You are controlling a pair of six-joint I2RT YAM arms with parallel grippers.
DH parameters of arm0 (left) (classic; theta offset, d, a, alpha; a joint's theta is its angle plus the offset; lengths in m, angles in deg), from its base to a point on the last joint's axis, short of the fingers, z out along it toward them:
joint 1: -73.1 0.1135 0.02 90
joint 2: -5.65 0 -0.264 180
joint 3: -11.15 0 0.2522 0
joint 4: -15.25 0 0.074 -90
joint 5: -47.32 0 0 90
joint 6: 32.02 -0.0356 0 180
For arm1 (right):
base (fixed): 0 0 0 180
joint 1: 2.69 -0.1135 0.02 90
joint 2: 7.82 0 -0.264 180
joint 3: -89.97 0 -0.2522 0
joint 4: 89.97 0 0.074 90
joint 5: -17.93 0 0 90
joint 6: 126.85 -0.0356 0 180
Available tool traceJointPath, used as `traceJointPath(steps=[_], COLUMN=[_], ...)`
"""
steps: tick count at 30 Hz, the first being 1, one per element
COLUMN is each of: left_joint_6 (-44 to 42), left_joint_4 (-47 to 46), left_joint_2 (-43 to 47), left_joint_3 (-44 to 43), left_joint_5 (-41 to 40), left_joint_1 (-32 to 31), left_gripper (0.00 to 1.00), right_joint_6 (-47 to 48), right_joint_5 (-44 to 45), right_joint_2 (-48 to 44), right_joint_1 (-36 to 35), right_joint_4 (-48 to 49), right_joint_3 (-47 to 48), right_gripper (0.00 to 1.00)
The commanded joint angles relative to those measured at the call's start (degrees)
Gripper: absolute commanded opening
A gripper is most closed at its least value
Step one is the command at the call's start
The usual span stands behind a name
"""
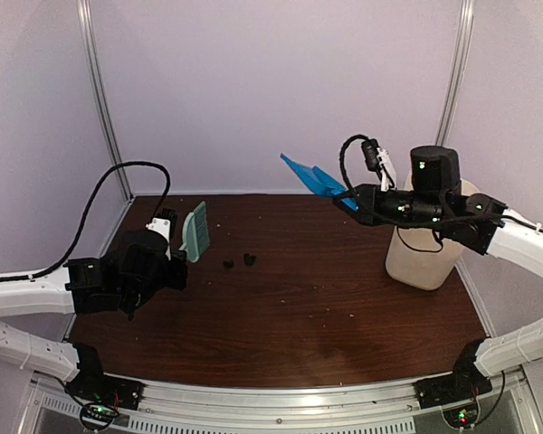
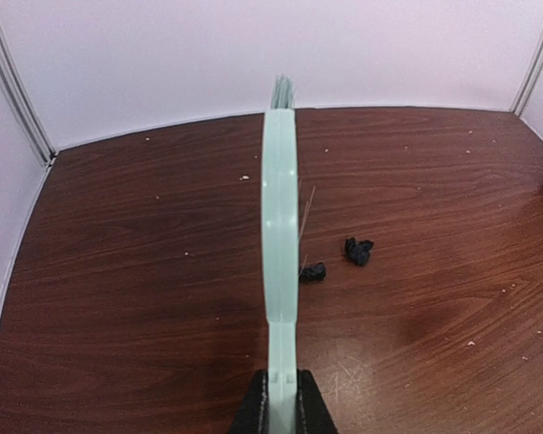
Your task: Sweep away the paper scraps from the table
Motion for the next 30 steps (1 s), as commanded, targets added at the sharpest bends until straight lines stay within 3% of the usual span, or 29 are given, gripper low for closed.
traceJointPath(steps=[1, 16, 23, 30], left_joint_6=[0.4, -4.7, -5.9, -8.2], left_joint_4=[0.1, 0.2, 0.9, 1.2], left_joint_2=[-1.7, -14.3, -20.1, -24.5], left_joint_3=[-0.9, -6.4, -9.0, -11.6], left_joint_5=[-0.5, 12.6, 16.1, 19.2], left_joint_1=[2.9, 13.8, 14.5, 15.3], left_gripper=[0.0, 0.0, 0.0, 0.0], right_joint_6=[9.9, 27.0, 41.0, 45.8], right_joint_5=[13.5, 25.5, 19.8, 13.6], right_joint_2=[4.8, 29.9, 39.9, 46.3], right_joint_1=[-4.5, -11.3, -10.1, -6.1], right_joint_4=[-7.2, -10.2, -10.5, -13.1], right_joint_3=[0.6, 6.0, 9.3, 16.3], right_gripper=[0.0, 0.0, 0.0, 0.0])
